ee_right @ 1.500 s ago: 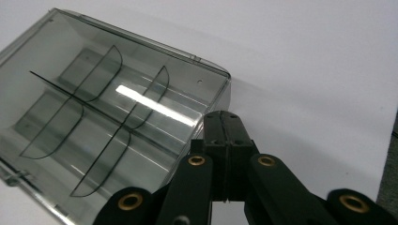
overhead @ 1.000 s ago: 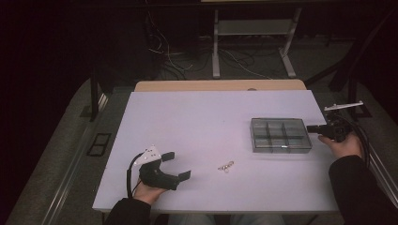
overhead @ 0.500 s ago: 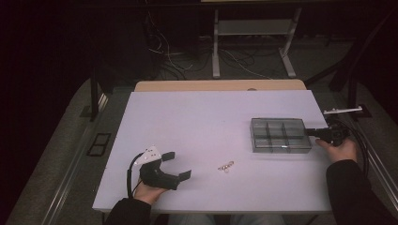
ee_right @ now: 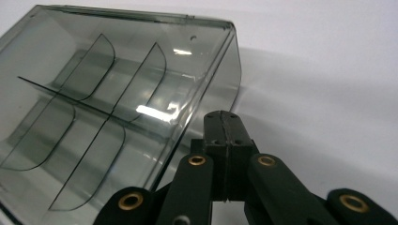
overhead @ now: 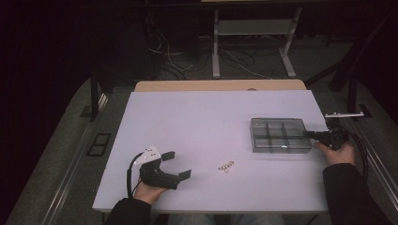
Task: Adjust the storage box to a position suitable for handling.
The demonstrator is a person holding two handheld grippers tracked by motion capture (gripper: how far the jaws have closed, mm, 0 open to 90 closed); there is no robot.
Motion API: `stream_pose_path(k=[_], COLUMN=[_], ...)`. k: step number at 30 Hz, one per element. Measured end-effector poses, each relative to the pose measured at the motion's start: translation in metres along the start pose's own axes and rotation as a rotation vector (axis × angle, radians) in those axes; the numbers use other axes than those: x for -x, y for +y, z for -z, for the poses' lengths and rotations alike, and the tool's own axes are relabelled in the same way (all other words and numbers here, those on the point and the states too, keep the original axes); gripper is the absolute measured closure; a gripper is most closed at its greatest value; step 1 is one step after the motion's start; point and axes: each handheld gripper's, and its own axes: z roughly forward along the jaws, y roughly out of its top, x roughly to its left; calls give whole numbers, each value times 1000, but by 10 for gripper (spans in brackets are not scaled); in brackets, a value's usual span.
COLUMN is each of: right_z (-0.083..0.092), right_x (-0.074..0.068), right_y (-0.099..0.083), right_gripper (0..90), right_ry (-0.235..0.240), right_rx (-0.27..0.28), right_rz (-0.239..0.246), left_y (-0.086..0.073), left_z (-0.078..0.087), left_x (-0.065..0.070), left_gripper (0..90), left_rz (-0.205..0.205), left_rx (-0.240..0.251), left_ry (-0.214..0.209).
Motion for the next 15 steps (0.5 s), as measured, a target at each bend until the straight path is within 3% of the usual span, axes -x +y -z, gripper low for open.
stream_pose_path(k=[15], right_z=[-9], right_x=[-4], right_y=[3], right_gripper=[896], right_ry=[40], right_rx=[2], right_rz=[32], left_y=[1], left_z=[-3], left_x=[-3], left_gripper=[0], left_rz=[-7], left_rx=[0], left_ry=[4])
